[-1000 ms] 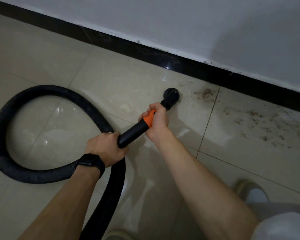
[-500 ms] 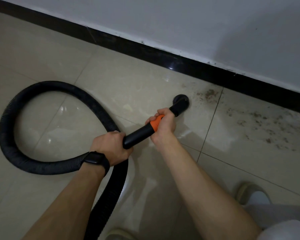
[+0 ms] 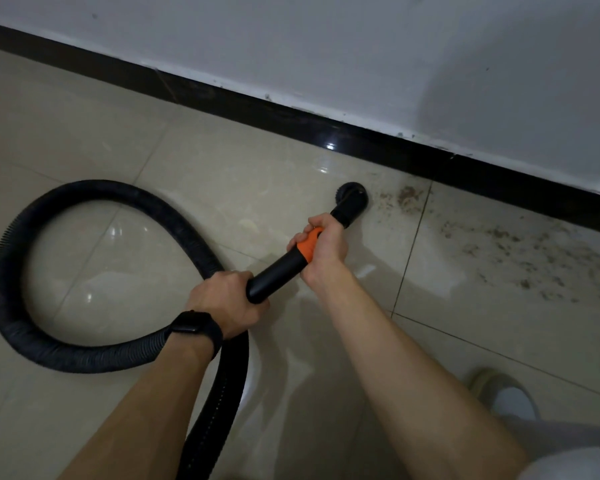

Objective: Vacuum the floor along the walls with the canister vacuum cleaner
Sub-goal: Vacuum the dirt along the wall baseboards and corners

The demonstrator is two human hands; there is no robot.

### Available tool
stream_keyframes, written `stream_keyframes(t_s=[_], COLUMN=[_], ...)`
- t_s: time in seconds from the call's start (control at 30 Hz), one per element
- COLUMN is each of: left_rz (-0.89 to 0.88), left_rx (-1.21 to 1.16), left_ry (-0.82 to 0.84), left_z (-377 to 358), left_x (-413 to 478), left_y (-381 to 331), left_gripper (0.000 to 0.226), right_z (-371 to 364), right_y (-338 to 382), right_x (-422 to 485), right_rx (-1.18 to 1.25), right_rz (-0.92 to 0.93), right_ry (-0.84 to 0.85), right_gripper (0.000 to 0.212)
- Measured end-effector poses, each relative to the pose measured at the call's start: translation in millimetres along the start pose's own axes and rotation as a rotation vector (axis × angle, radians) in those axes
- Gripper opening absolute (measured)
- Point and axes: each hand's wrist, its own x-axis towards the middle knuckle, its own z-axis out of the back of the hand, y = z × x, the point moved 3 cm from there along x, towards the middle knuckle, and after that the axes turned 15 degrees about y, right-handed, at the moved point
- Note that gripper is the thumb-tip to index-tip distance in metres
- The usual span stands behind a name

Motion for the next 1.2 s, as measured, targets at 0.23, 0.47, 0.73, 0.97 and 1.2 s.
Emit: stream_keyframes(t_s=[0.23,0.47,0.73,0.97,1.2], left_rz=[0.004,0.000,-0.090,-0.042,0.075], left_rx=[-0.093,-0.117,-0.057,-0.127,-0.320], left_ry=[0.129,-0.010,-0.035,-0.060,-0.178], left_z=[-18,0,0,0,6], left_x=[-5,19,41,45,38], left_y=[20,-7,-38,-29,5], left_gripper=[0.016,0.018,0.023,0.022,0.022], right_z=[13,-4,15,0,-47], right_y=[-24,15,48,42,19], right_x=[-10,15,27,45,63], right_rx=[0.023,0.008,0.041,-0.037,-0.256], right_rz=[-0.042,0.007,0.087,0.048,0.022], right_ry=[-0.027,0.023,0.052,0.077,0.029], right_gripper=[0.012,0.014,0.013,0.013,0.015])
